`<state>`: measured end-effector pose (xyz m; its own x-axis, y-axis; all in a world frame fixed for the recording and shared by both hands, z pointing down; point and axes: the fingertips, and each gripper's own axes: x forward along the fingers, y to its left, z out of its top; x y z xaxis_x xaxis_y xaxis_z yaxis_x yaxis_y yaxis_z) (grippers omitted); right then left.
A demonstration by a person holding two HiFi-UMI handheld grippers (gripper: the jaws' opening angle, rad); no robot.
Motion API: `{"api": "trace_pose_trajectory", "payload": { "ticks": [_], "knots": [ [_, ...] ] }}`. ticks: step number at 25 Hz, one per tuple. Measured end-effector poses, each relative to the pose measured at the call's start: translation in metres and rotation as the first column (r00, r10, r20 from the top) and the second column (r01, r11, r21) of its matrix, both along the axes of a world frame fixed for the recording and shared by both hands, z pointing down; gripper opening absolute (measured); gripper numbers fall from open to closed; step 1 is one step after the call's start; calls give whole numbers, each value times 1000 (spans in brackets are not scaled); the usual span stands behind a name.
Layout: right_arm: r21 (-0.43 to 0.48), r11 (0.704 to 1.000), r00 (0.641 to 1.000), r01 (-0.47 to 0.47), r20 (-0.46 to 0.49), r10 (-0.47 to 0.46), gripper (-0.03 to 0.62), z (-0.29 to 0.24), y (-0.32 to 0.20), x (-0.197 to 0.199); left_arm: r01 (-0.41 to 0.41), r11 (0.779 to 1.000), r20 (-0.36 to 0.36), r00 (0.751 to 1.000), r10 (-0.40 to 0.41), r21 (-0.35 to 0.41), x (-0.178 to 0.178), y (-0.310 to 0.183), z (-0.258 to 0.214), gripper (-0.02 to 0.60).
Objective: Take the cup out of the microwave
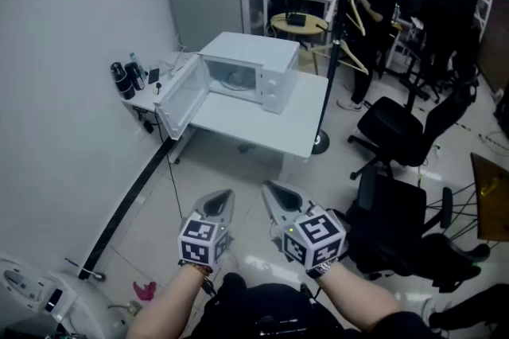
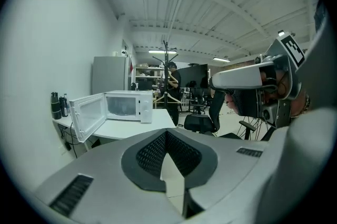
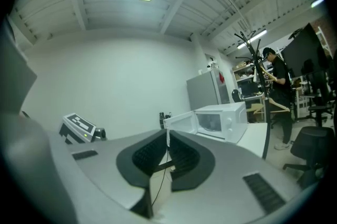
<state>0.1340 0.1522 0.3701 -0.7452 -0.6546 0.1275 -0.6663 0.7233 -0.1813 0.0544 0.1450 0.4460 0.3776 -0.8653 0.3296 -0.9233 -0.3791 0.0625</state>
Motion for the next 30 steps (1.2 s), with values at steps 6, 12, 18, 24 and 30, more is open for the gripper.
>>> {"api": "trace_pose_trajectory", "payload": {
  "ticks": [6,12,18,24,30],
  "knots": [
    [-11,1000,1000,-21,-15,21,28,6,-41,-25,-19,1000,-23,1000,19,15,-24,-43,-4,-6],
    [-31,998,998,-48,-35,47,29,15,-88,-65,-46,999,-48,998,47,22,-61,-89,-8,-5],
    [-34,995,995,-91,-53,89,35,15,-136,-108,-92,995,-63,994,93,32,-99,-136,-15,-6],
    [-31,990,989,-136,-70,134,35,14,-175,-144,-146,988,-61,987,148,47,-130,-174,-24,-5],
    [-27,987,984,-161,-80,158,35,16,-207,-162,-160,985,-69,984,165,68,-150,-203,-34,-5]
  ]
}}
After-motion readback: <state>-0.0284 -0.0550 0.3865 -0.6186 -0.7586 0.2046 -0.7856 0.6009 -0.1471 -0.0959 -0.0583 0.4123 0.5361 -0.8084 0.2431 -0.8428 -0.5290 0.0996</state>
